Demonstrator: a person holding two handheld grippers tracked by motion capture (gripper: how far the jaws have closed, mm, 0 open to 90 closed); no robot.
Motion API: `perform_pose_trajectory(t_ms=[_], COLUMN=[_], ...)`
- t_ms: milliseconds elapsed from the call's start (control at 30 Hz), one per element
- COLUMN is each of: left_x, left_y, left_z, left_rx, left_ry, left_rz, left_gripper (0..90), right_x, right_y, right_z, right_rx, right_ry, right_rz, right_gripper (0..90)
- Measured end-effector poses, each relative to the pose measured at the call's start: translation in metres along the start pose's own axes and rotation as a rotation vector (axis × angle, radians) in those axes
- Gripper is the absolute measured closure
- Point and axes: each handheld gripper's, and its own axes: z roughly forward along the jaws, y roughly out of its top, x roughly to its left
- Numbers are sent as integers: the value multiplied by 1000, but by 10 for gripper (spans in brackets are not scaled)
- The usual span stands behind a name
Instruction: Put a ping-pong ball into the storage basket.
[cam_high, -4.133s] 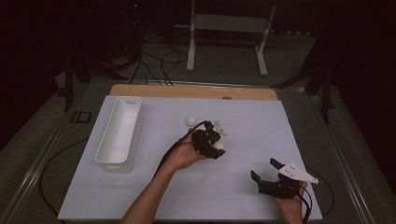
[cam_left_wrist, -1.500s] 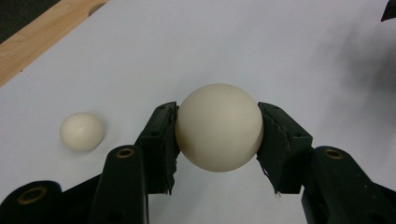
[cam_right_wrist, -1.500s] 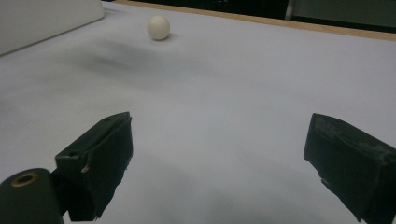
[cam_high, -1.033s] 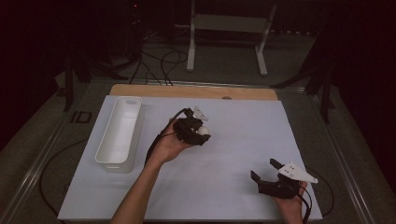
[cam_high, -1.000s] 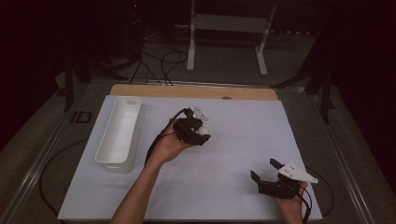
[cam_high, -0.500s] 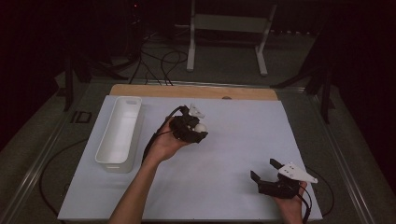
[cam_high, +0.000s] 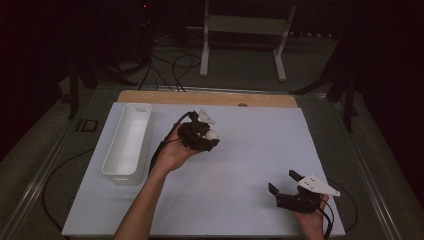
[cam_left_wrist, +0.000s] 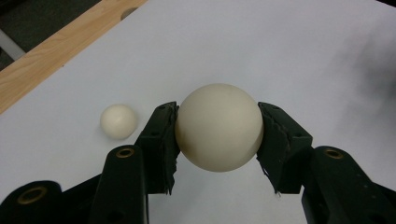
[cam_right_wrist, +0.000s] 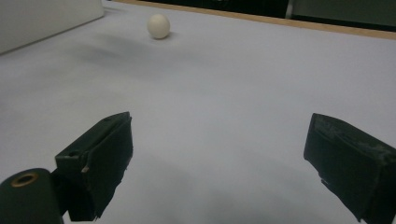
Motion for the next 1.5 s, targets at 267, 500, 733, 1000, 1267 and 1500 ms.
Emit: perform_pose_trajectory(t_ms=[267, 500, 733, 1000, 1267, 1500], left_x=[3, 5, 7, 8, 12, 15], left_y=[-1, -1, -2, -2, -3, -3], left_z=[-3, -5, -7, -9, -11, -14], left_rx=[0, -2, -4, -4, -5, -7], left_ry=[6, 11, 17, 19, 30, 39], left_rz=[-1, -5, -6, -14, -20, -30], left_gripper=[512, 512, 512, 512, 512, 512], right_x=[-1, -1, -1, 0, 0, 0], right_y=[0, 0, 0, 0, 0, 0], right_z=[0, -1, -1, -1, -1, 0], right_rx=[-2, -4, -2, 1, -2, 0], right_ry=[0, -2, -1, -3, -4, -2], right_rz=[2, 2, 2, 0, 4, 2], right_gripper=[76, 76, 76, 76, 76, 76])
